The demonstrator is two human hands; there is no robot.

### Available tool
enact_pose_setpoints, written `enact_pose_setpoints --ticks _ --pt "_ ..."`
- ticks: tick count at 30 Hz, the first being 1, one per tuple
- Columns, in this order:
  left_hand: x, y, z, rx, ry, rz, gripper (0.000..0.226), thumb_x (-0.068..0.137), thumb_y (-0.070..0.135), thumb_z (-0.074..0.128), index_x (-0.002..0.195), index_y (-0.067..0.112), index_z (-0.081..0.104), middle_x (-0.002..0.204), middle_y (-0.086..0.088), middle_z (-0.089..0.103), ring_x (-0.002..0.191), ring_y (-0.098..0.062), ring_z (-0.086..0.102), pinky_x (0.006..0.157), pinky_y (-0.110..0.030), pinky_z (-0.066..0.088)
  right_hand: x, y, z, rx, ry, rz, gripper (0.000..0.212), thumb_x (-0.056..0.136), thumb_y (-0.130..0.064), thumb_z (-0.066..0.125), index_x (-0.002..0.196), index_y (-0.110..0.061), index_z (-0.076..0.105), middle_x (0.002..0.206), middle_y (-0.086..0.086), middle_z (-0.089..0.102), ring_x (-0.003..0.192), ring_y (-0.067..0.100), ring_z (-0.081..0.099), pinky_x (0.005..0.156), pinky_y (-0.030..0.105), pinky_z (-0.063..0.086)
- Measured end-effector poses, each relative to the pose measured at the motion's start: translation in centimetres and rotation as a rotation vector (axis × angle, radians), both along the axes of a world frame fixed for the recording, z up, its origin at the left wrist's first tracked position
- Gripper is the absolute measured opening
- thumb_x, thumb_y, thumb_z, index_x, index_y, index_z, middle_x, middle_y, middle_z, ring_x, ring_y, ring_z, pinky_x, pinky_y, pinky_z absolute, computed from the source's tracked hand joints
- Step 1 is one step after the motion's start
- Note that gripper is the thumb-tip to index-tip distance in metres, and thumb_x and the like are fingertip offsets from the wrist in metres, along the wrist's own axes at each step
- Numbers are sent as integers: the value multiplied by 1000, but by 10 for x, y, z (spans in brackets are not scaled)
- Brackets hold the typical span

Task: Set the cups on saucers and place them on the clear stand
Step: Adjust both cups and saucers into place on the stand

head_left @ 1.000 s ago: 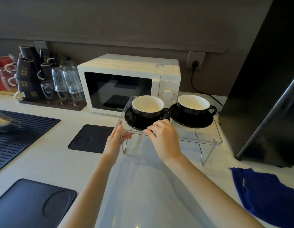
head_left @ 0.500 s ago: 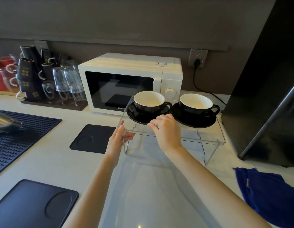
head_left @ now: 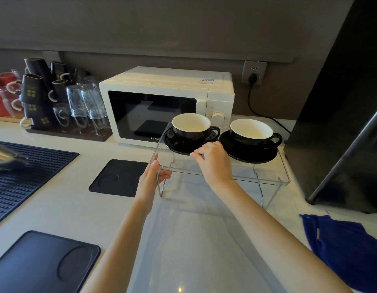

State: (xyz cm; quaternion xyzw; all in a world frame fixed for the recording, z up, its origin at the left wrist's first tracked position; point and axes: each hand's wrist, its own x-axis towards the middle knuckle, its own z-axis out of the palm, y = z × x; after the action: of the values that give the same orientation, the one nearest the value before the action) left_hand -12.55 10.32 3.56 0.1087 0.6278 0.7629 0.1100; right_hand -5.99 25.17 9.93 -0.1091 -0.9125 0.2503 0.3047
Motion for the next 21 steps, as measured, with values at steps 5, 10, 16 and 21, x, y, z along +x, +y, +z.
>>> enact_pose_setpoints --ticks 5,10,16,21 --pt "1 0 0 0 -5 -4 47 96 34 33 140 20 34 82 -10 64 85 -21 62 85 -26 45 1 3 0 10 5 14 18 85 -22 61 90 -8 73 89 9 71 96 24 53 68 40 52" --pt "2 -1 2 -5 -5 -14 47 96 35 33 140 22 34 82 -9 64 85 -21 62 83 -24 44 2 9 1 3 7 55 18 85 -22 62 89 -8 73 91 7 71 96 23 54 71 38 51" --pt "3 -1 2 -7 0 -20 47 95 36 33 140 23 34 83 -10 64 85 -21 61 81 -23 44 3 10 -3 28 50 55 18 84 -21 63 91 -8 73 92 7 72 96 22 56 70 33 48" --pt "0 -1 0 20 -10 -23 48 95 35 33 142 20 32 82 -10 63 84 -22 61 87 -27 45 13 17 -2 46 41 116 23 88 -20 58 106 -7 67 106 7 69 106 20 54 79 24 41"
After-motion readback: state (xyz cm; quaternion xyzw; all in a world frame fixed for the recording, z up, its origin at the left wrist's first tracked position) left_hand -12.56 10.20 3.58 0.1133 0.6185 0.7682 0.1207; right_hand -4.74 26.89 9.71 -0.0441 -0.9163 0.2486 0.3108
